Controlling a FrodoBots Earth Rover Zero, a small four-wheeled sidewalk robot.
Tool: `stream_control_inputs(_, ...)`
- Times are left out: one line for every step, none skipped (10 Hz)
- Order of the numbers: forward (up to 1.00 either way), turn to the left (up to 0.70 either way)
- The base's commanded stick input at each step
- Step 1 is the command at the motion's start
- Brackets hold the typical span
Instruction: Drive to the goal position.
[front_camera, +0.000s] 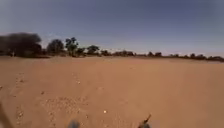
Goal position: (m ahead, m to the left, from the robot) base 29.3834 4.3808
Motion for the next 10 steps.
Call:
stream_control_inputs(0.7, 0.0)
stream_control_inputs(0.7, 0.0)
stream_control_inputs(0.7, 0.0)
stream_control_inputs(0.7, 0.0)
stream_control_inputs(0.7, 0.0)
stream_control_inputs(0.7, 0.0)
stream_control_inputs(0.7, 0.0)
stream_control_inputs(0.7, 0.0)
stream_control_inputs(0.7, 0.0)
stream_control_inputs(0.7, 0.0)
